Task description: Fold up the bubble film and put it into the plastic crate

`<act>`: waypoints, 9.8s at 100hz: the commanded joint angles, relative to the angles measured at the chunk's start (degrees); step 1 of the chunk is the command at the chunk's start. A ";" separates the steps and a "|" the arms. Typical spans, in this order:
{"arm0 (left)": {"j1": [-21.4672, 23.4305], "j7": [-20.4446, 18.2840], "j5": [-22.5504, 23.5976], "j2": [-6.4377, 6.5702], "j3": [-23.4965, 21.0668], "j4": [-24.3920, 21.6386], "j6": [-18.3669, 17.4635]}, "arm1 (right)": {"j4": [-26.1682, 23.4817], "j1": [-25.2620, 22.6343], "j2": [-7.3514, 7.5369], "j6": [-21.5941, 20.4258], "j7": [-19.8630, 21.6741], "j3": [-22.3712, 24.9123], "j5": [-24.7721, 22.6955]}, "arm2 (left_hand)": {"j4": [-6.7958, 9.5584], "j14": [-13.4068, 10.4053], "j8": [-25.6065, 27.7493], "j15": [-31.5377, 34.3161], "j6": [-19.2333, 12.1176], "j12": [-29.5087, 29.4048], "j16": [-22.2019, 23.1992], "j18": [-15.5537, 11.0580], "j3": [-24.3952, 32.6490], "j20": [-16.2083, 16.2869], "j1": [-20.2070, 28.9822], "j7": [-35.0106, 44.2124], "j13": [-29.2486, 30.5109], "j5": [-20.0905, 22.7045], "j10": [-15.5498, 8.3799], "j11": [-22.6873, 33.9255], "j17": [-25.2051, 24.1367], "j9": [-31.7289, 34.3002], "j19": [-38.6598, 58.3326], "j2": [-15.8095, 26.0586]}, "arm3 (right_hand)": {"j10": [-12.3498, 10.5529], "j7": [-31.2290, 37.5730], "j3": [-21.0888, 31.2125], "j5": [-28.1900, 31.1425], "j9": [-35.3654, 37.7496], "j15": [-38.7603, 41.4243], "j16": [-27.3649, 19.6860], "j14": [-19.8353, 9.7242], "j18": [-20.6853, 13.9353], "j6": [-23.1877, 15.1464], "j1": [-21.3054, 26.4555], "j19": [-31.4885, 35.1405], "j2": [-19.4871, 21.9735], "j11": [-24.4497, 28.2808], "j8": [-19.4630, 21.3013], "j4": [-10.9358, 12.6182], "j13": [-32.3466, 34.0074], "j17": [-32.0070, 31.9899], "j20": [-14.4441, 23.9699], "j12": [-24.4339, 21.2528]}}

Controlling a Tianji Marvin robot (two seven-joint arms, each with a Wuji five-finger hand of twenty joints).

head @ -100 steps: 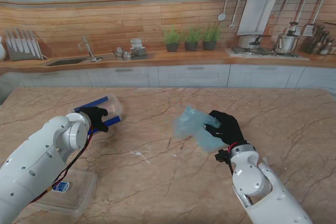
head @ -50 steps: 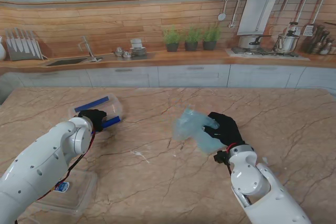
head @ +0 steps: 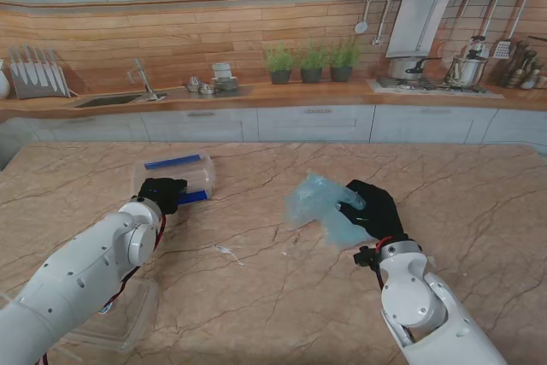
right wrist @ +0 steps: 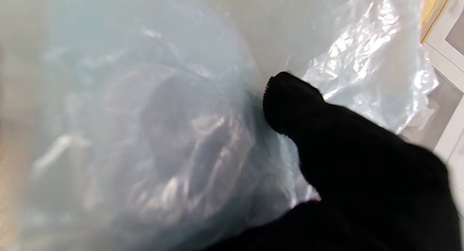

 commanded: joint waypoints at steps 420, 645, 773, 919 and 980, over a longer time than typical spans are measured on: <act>13.03 6.79 -7.93 -4.74 -5.97 -25.23 -3.96 | -6.24 -5.35 -0.10 -5.19 -4.02 3.99 -3.88 | 2.29 1.62 -8.99 -9.43 0.08 -21.37 -15.00 3.09 -18.71 -6.49 -17.86 -19.83 -13.85 -1.24 4.39 -1.57 -12.77 -16.49 -9.40 9.08 | 1.32 0.30 -1.20 -0.27 0.30 3.03 0.92 0.81 -1.98 -0.66 1.83 1.00 2.58 2.04 0.99 0.47 0.33 -1.83 -0.13 0.58; 23.42 19.00 -21.99 -8.06 -15.98 -25.62 -20.84 | 26.23 36.69 0.19 -3.37 14.02 -25.61 -4.29 | 3.77 0.42 -9.84 -12.51 -0.51 -22.02 -17.26 2.79 -30.25 -9.10 -13.34 -23.65 -15.15 -0.30 3.95 -3.56 -13.46 -16.26 -11.34 14.94 | -0.26 1.96 -1.84 -1.20 0.58 4.37 0.83 -1.32 -3.53 -2.71 0.29 1.45 4.00 4.38 -0.02 0.85 1.58 0.12 -0.79 -0.47; 15.92 18.09 -30.21 -10.61 -7.37 -20.38 -20.91 | 45.46 47.87 -4.81 -4.94 22.85 -39.31 5.72 | 3.93 -1.70 -9.30 -12.87 -0.34 -21.76 -17.70 -2.17 -26.65 -10.75 -13.65 -21.55 -17.92 -2.41 3.15 -2.50 -13.53 -20.44 -14.68 15.20 | 0.72 1.55 -1.02 -0.53 0.22 5.71 1.98 -0.08 -2.65 -3.23 0.48 1.45 3.46 4.10 0.54 0.21 0.57 -1.34 0.39 0.56; 6.60 10.97 -43.38 -14.43 2.24 -8.82 -13.45 | 46.16 48.64 -3.98 -5.87 24.90 -41.33 4.17 | 4.36 -1.53 -13.70 -20.75 -2.80 -33.24 -24.55 -1.50 -34.28 -15.48 -12.99 -27.69 -23.97 -10.05 1.47 -9.34 -18.73 -34.60 -21.95 21.30 | -1.83 -8.85 -8.50 -7.42 -10.67 -7.18 -1.07 -0.80 0.14 -1.22 -9.60 -9.60 0.05 -4.05 3.68 2.78 -12.38 -11.21 0.22 0.23; 6.37 11.29 -43.82 -14.93 2.80 -8.22 -11.42 | 41.97 46.45 -2.22 -4.28 21.94 -38.14 0.61 | 4.49 -0.45 -13.51 -19.74 -2.27 -33.30 -23.99 -0.82 -35.20 -14.82 -12.31 -27.40 -23.25 -9.19 2.14 -8.57 -18.44 -33.75 -20.46 21.44 | -2.53 -17.77 -10.13 -13.84 -22.03 -17.44 -5.25 -2.05 -1.54 -0.47 -12.43 -16.83 0.46 -8.93 11.71 6.73 -26.52 -18.27 1.24 -0.66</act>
